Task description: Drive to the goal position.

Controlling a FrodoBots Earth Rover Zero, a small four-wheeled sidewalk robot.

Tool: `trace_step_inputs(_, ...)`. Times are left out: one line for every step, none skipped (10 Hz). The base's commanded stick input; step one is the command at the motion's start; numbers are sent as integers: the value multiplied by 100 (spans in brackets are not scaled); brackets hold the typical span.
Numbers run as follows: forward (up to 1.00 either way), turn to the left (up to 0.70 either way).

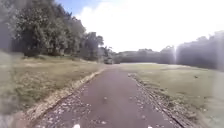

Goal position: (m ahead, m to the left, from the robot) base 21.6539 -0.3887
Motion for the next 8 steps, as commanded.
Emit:
trace_step_inputs(70,0)
trace_step_inputs(70,0)
trace_step_inputs(70,0)
trace_step_inputs(70,0)
trace_step_inputs(70,0)
trace_step_inputs(70,0)
trace_step_inputs(70,0)
trace_step_inputs(70,0)
